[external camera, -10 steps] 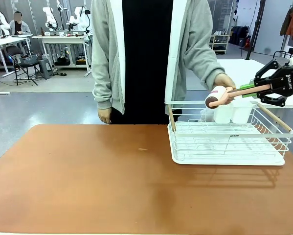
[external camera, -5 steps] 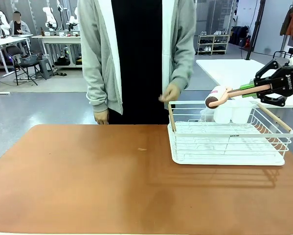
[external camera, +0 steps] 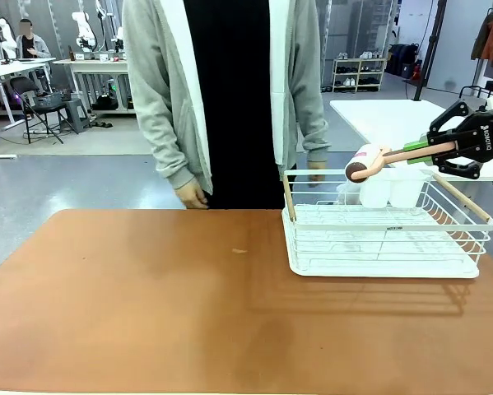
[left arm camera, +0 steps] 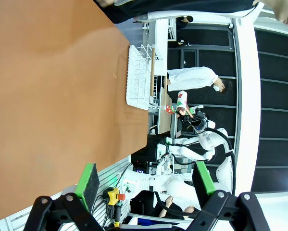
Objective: Clean the table.
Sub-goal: Clean the table with the Lint Roller when the human lifts the Dish drying rack.
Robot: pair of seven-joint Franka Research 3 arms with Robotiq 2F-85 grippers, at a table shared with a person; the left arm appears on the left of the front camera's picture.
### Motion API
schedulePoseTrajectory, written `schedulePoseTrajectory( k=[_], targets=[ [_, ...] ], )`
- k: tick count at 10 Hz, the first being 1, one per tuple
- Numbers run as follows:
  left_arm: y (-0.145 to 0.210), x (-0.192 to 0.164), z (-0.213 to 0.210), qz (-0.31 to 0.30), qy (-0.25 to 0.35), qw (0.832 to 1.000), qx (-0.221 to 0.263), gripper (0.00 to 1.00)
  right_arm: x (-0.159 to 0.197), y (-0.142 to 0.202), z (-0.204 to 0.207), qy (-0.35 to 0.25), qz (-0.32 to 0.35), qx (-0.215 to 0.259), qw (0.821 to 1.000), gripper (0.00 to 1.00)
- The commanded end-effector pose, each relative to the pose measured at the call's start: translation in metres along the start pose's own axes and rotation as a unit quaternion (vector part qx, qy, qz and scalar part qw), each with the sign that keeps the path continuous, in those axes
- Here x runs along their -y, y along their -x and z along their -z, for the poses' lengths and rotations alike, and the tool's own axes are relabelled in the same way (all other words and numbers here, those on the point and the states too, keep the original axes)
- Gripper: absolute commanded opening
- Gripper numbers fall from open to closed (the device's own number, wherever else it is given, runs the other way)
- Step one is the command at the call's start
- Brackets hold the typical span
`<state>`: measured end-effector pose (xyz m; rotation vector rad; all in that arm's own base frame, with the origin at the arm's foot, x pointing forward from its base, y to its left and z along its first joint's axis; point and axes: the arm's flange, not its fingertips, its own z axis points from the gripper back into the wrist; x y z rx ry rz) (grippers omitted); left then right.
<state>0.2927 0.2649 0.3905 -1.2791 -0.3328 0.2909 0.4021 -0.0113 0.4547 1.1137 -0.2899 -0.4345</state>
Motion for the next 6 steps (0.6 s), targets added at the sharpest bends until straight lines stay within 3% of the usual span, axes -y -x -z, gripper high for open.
schedulePoseTrajectory(
  k=[1, 6],
  targets=[
    [0.0053, -0.0002, -0.0033, 0.011, 0.005, 1.0, -0.005, 1.0, -0.0018, 0.0015, 0.0027, 0.001, -0.001, -0.002, 1.0, 0.0],
    [0.0053, -0.0002, -0.0033, 0.011, 0.005, 1.0, -0.005, 1.0, -0.0018, 0.0015, 0.0027, 0.001, -0.001, -0.002, 1.0, 0.0]
  ],
)
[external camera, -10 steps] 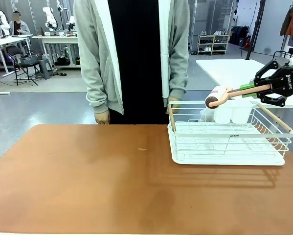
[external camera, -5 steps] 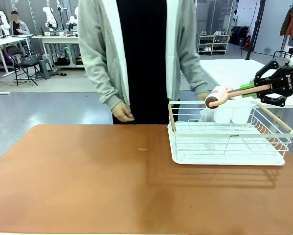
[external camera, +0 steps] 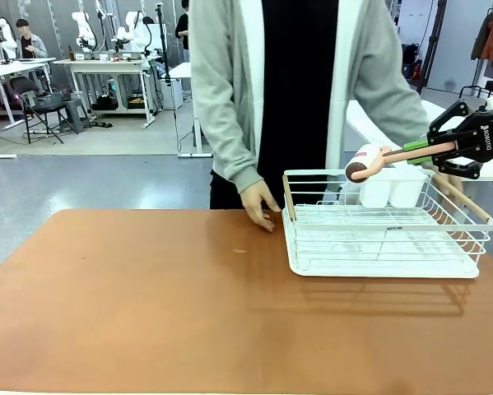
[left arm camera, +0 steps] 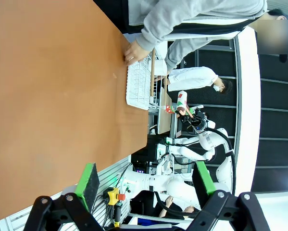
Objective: Clean the table.
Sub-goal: Clean the table with the Lint Roller when the human lifts the Dish drying rack.
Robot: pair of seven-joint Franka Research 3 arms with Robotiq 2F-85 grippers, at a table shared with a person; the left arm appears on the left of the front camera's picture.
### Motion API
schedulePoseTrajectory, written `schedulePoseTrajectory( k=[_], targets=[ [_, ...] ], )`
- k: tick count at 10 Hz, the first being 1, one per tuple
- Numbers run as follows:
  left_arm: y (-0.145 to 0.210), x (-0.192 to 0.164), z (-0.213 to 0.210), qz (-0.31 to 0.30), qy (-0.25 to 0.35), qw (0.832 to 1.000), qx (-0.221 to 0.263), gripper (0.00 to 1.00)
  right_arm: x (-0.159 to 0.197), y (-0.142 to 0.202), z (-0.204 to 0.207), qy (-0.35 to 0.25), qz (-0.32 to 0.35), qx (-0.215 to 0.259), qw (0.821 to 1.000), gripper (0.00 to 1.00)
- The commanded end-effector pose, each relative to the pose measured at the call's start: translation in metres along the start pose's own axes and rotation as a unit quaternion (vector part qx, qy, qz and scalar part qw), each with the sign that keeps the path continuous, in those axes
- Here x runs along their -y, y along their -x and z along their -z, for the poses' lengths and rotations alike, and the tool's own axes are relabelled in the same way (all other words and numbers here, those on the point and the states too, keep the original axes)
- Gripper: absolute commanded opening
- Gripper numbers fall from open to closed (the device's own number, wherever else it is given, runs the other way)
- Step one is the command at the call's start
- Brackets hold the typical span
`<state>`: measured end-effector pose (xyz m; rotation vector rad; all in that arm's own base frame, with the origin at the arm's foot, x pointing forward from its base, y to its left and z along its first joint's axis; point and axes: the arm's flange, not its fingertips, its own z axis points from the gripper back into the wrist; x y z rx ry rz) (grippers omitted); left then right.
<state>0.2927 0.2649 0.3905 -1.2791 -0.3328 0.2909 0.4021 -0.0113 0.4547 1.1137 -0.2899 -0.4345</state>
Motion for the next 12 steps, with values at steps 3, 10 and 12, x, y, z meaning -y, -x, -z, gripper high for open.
schedulePoseTrajectory(
  k=[3, 10, 12],
  targets=[
    [0.0053, -0.0002, -0.0033, 0.011, 0.005, 1.0, -0.005, 1.0, -0.0018, 0.0015, 0.0027, 0.001, -0.001, -0.002, 1.0, 0.0],
    [0.0053, -0.0002, -0.0033, 0.011, 0.005, 1.0, -0.005, 1.0, -0.0018, 0.0015, 0.0027, 0.001, -0.001, -0.002, 1.0, 0.0],
    [0.0053, -0.0002, -0.0033, 0.011, 0.005, 1.0, -0.005, 1.0, -0.0018, 0.0015, 0.0027, 0.001, -0.001, -0.002, 1.0, 0.0]
  ],
)
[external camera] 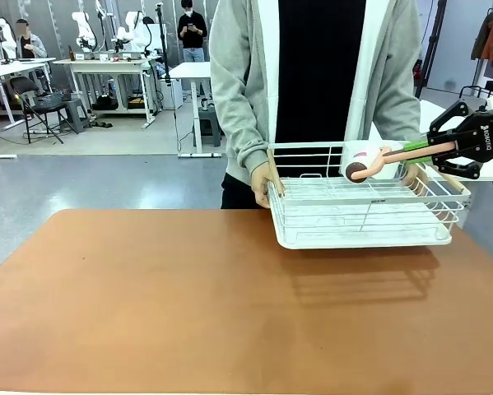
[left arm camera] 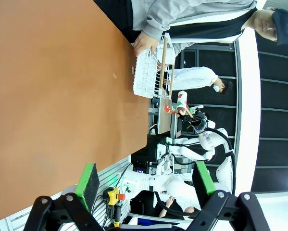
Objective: Clean the table.
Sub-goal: Clean the table with the Lint Roller when the human lifts the Dish drying rack.
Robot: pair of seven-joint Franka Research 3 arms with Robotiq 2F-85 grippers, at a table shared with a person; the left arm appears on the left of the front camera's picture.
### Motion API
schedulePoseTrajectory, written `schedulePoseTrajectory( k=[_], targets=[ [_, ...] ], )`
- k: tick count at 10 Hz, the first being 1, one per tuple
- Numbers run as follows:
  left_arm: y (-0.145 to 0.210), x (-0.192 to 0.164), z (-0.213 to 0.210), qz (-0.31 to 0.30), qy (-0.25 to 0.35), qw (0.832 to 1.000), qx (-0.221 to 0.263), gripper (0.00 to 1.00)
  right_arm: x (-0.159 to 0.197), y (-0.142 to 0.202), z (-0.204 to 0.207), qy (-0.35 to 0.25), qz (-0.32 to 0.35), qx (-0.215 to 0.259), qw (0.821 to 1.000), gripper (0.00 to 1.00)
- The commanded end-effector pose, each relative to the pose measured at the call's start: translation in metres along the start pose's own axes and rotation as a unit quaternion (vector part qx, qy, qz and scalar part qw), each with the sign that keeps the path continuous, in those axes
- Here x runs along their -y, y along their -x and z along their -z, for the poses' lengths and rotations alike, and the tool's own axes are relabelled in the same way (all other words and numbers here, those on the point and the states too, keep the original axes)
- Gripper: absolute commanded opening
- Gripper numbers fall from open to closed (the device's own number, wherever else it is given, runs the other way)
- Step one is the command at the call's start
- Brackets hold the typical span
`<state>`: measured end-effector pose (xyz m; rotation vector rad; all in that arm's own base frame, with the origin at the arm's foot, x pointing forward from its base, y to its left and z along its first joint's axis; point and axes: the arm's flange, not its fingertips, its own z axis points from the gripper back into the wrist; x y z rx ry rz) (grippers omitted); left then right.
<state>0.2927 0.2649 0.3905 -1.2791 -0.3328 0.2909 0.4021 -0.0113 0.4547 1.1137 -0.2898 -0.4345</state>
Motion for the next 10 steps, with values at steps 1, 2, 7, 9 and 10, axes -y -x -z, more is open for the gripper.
schedulePoseTrajectory(
  k=[1, 2, 7, 9, 10],
  targets=[
    [0.0053, -0.0002, -0.0033, 0.011, 0.005, 1.0, -0.005, 1.0, -0.0018, 0.0015, 0.0027, 0.001, -0.001, -0.002, 1.0, 0.0],
    [0.0053, -0.0002, -0.0033, 0.011, 0.005, 1.0, -0.005, 1.0, -0.0018, 0.0015, 0.0027, 0.001, -0.001, -0.002, 1.0, 0.0],
    [0.0053, -0.0002, -0.0033, 0.011, 0.005, 1.0, -0.005, 1.0, -0.0018, 0.0015, 0.0027, 0.001, -0.001, -0.002, 1.0, 0.0],
    [0.0053, -0.0002, -0.0033, 0.011, 0.005, 1.0, -0.005, 1.0, -0.0018, 0.0015, 0.0027, 0.001, -0.001, -0.002, 1.0, 0.0],
    [0.0053, -0.0002, -0.0033, 0.011, 0.005, 1.0, -0.005, 1.0, -0.0018, 0.0015, 0.0027, 0.001, -0.001, -0.002, 1.0, 0.0]
  ],
)
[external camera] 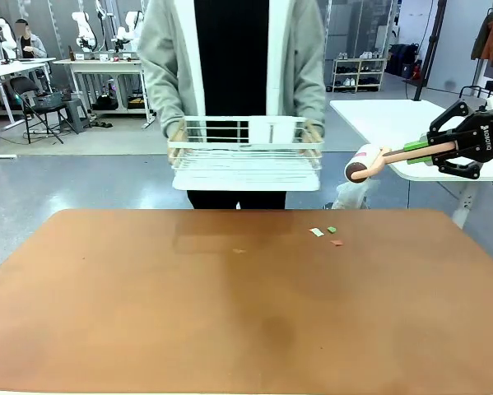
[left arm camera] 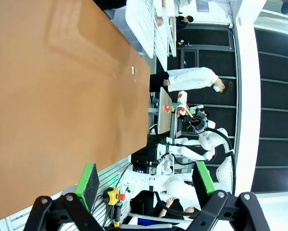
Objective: Clean the table.
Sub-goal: Clean the table with the Lint Roller when the human lifts the Dish drying rack.
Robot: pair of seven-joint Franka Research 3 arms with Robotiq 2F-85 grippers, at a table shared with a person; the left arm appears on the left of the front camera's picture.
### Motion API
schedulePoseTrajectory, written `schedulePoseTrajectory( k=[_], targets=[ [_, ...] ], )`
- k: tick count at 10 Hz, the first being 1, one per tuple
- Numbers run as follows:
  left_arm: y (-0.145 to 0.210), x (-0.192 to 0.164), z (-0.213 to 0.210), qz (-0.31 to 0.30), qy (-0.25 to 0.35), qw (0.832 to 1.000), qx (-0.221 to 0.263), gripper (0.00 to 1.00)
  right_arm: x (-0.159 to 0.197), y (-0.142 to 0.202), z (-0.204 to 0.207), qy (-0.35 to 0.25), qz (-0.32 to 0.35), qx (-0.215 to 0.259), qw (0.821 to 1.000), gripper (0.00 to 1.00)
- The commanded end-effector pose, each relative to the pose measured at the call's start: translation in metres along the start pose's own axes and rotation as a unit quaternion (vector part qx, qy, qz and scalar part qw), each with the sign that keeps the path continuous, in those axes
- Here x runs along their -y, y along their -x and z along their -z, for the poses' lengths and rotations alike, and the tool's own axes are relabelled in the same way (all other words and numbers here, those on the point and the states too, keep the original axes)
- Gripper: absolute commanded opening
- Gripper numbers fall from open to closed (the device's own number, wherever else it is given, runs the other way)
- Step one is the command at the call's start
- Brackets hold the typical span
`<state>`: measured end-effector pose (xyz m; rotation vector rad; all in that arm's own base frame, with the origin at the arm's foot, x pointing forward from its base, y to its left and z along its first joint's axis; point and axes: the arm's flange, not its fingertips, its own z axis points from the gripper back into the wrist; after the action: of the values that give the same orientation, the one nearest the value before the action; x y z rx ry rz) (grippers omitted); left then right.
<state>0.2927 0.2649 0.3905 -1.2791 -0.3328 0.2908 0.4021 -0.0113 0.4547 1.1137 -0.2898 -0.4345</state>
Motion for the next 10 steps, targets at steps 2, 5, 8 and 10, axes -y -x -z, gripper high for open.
schedulePoseTrajectory(
  k=[2, 5, 8, 10],
  targets=[
    [0.005, 0.0, -0.003, 0.011, 0.005, 1.0, -0.005, 1.0, -0.002, 0.002, 0.003, 0.001, -0.001, -0.002, 1.0, 0.0],
    [0.005, 0.0, -0.003, 0.011, 0.005, 1.0, -0.005, 1.0, 0.0, 0.0, 0.0, 0.0, 0.0, 0.0, 1.0, 0.21],
    [0.005, 0.0, -0.003, 0.011, 0.005, 1.0, -0.005, 1.0, -0.059, -0.046, -0.017, 0.138, -0.064, -0.053, 0.987, 0.21],
    [0.005, 0.0, -0.003, 0.011, 0.005, 1.0, -0.005, 1.0, -0.089, -0.086, -0.006, 0.282, -0.109, -0.076, 0.95, 0.21]
  ],
)
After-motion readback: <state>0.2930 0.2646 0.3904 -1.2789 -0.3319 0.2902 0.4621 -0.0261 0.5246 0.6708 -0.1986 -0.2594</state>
